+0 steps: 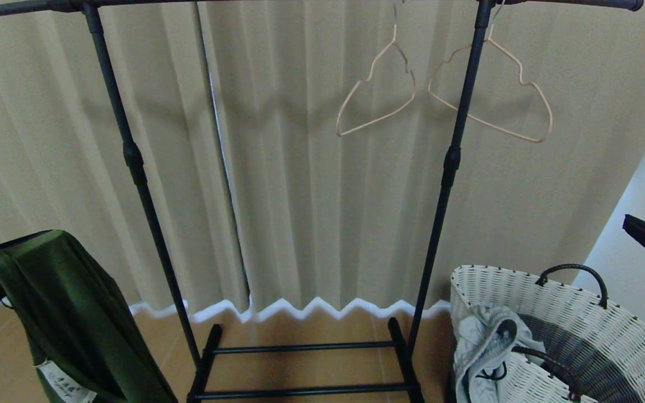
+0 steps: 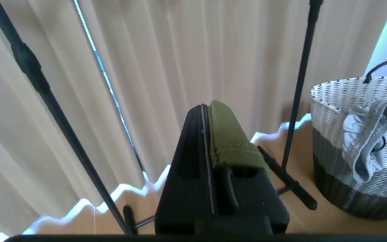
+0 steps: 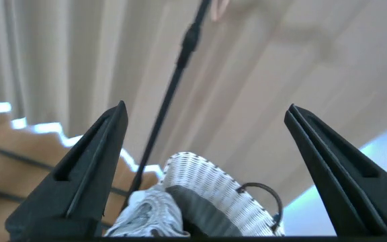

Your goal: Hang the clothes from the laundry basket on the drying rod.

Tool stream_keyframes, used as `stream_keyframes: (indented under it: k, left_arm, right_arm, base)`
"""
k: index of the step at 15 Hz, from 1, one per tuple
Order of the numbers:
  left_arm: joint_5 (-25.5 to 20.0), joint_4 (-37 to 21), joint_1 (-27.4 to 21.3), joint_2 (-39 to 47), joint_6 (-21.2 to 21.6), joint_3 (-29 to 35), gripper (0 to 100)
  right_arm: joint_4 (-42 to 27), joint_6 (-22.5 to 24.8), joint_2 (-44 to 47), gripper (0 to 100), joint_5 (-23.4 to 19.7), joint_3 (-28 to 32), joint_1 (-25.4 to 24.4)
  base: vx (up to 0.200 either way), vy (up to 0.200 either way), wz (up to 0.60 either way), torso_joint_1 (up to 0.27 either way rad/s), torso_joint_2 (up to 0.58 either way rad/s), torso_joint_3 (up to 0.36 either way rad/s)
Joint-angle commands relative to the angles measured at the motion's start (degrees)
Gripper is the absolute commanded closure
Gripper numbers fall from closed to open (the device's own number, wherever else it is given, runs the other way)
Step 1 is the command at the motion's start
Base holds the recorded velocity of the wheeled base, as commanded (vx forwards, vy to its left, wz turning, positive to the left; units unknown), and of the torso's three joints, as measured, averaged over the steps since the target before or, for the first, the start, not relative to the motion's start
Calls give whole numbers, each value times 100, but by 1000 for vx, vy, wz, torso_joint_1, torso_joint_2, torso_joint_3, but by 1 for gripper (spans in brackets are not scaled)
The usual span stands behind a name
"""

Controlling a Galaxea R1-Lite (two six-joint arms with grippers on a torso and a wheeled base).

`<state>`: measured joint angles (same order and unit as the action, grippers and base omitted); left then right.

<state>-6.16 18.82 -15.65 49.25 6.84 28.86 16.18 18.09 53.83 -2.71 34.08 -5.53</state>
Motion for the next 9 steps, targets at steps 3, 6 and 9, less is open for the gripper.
stream_keyframes:
  k: [3, 6, 9]
  left_arm:
    - [0, -1, 1, -29, 37, -117, 100]
    - [9, 7, 18, -73, 46, -91, 100]
    - [9, 16, 18, -82, 63, -161, 100]
  right_arm:
    - [149, 1, -31, 0, 156, -376, 26]
    - [114, 1, -128, 0, 156, -482, 70]
    - [140, -16, -145, 0, 130, -517, 193]
  base:
    - [0, 0, 0, 0, 0, 0]
    - [0, 0, 0, 0, 0, 0]
    - [0, 0, 0, 0, 0, 0]
